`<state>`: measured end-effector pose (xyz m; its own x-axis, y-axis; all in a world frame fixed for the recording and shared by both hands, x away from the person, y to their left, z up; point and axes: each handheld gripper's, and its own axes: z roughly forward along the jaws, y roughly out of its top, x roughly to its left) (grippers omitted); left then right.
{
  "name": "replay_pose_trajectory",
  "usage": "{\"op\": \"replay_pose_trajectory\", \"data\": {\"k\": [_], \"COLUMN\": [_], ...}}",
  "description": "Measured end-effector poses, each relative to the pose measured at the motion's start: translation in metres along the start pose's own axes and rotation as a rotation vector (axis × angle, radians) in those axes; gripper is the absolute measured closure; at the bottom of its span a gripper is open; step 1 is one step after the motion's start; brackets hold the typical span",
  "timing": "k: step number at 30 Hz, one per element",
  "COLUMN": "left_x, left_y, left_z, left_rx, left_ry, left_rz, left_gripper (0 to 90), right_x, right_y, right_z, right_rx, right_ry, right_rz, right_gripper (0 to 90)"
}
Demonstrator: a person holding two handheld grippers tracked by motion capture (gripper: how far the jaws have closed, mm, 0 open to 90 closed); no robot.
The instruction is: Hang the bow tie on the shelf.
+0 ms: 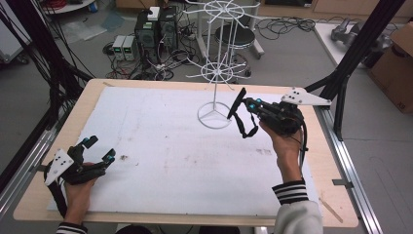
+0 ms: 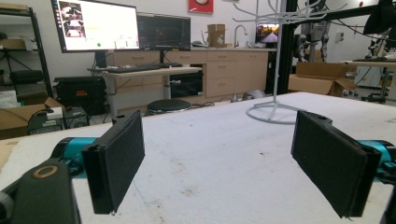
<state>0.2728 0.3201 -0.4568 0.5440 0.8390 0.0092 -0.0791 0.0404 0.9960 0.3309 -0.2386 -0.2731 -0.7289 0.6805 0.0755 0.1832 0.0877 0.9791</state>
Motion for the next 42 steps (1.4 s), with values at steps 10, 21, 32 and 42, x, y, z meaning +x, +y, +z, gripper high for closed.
{"op": "replay_pose_trajectory", "data": {"k": [10, 21, 32, 42], "left_x": [0.0, 0.0, 0.0, 0.0], "left_y": [0.0, 0.0, 0.0, 0.0], "left_z": [0.0, 0.0, 0.0, 0.0], "left_rx": [-0.001, -0.003, 0.0, 0.0], "left_ry": [-0.003, -0.003, -0.003, 0.0], "left_rz": [0.003, 0.0, -0.002, -0.004], "left_gripper": [17.5, 17.6, 17.6, 17.9], "right_x": [0.007, -0.006, -0.025, -0.043], "right_y": [0.016, 0.022, 0.027, 0.022], "right_z": [0.027, 0.042, 0.056, 0.062], "right_rx": [-0.008, -0.002, -0.001, -0.014], "right_ry": [0.024, -0.003, 0.003, -0.01], "right_rz": [-0.024, -0.023, -0.024, 0.023], "right_gripper": [89.7, 89.7, 89.7, 89.6]}}
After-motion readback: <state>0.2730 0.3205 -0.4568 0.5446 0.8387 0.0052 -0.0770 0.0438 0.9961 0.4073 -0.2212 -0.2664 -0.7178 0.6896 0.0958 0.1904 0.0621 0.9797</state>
